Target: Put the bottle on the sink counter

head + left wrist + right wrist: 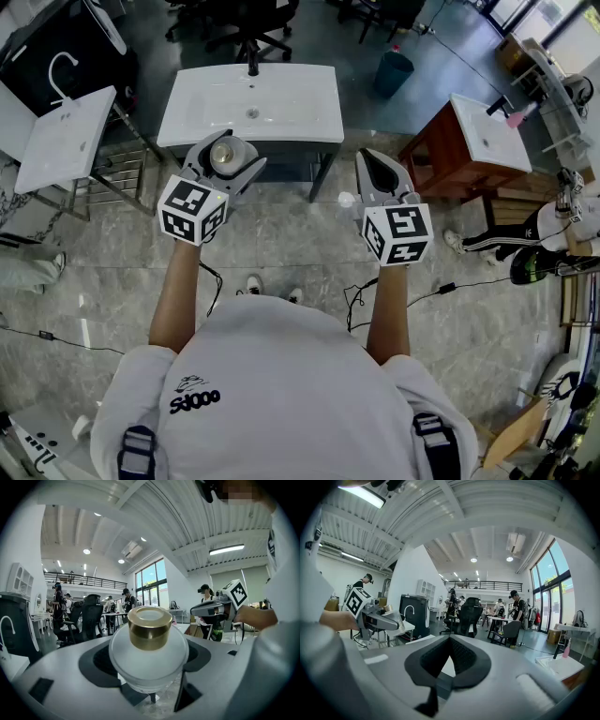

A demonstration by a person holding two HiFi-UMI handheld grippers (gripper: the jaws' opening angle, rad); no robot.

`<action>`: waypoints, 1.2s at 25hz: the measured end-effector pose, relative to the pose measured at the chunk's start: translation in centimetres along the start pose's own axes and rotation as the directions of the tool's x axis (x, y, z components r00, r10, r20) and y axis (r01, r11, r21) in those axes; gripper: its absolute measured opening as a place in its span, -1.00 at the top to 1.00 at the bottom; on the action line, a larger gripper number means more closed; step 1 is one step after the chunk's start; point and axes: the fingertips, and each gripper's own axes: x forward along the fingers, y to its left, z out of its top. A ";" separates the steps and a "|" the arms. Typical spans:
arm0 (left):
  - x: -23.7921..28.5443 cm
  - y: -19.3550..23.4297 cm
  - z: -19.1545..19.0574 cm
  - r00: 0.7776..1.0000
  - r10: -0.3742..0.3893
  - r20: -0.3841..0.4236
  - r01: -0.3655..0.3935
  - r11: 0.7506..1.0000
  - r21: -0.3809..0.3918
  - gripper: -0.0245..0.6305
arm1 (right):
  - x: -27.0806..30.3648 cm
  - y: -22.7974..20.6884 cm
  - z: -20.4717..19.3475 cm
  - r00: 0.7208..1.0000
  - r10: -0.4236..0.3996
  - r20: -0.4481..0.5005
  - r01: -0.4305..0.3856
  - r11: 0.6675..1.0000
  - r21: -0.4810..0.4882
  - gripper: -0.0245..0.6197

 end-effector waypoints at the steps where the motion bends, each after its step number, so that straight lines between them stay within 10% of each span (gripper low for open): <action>1: 0.0 0.0 0.1 1.000 0.000 0.001 0.000 1.000 0.000 -0.13 | 0.0 0.0 0.0 1.000 0.002 -0.001 -0.002 1.000 -0.002 0.90; 30: 5.8 -1.3 -0.2 0.998 0.057 -0.025 -0.057 0.998 -0.006 -0.12 | 2.2 -4.3 -1.6 0.980 0.191 0.060 -0.196 0.977 0.089 0.90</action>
